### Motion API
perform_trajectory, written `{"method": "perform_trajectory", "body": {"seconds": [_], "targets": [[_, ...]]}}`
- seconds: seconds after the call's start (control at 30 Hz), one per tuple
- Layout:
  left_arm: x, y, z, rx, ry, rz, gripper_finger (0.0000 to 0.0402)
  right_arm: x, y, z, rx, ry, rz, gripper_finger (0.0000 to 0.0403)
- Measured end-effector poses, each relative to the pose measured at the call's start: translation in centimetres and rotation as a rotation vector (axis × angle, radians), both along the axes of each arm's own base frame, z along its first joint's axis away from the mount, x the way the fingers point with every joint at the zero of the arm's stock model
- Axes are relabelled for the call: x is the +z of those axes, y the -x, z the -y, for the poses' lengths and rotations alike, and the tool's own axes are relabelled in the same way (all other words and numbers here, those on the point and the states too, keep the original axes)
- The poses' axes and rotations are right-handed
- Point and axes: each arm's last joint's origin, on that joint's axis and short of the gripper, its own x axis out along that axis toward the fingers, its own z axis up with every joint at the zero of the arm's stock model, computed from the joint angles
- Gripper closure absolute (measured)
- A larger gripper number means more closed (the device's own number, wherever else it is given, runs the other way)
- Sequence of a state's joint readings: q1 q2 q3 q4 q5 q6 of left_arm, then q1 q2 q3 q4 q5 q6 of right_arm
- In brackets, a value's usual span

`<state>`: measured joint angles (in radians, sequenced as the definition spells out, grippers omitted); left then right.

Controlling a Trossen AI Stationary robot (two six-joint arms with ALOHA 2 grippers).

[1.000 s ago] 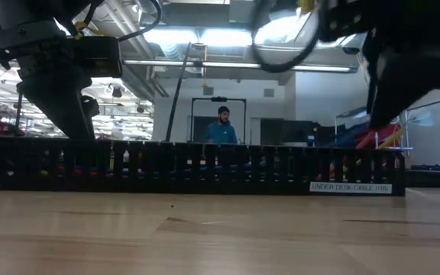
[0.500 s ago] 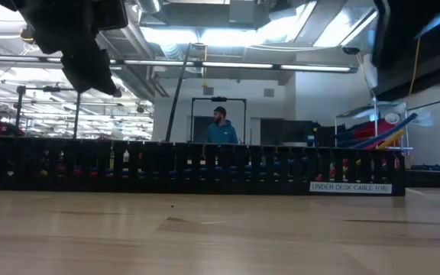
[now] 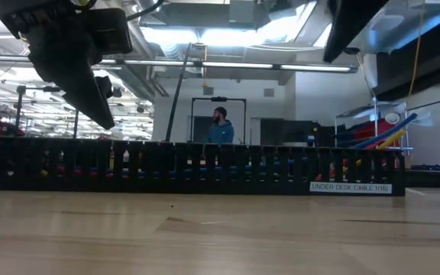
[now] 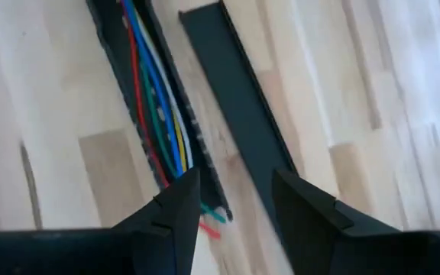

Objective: Ziptie cables
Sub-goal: Close the black cable duct

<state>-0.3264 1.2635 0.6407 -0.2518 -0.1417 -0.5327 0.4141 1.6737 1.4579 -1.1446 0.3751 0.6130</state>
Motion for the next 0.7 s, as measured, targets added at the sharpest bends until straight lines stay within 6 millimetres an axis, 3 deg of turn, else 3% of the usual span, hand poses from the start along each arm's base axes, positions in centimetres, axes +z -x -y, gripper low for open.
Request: {"method": "perform_trajectory", "body": {"seconds": [0.2, 0.7], "targets": [[0.0, 0.0, 0.0, -0.013, -0.012, 0.001, 0.0227, 0.2, -1.0, 2.5, 0.006, -0.013, 0.022, 0.0249], [0.0, 0.0, 0.0, -0.012, -0.011, 0.001, 0.0227, 0.1, -0.8, 2.6, 0.109, 0.04, -0.028, 0.0249]]}}
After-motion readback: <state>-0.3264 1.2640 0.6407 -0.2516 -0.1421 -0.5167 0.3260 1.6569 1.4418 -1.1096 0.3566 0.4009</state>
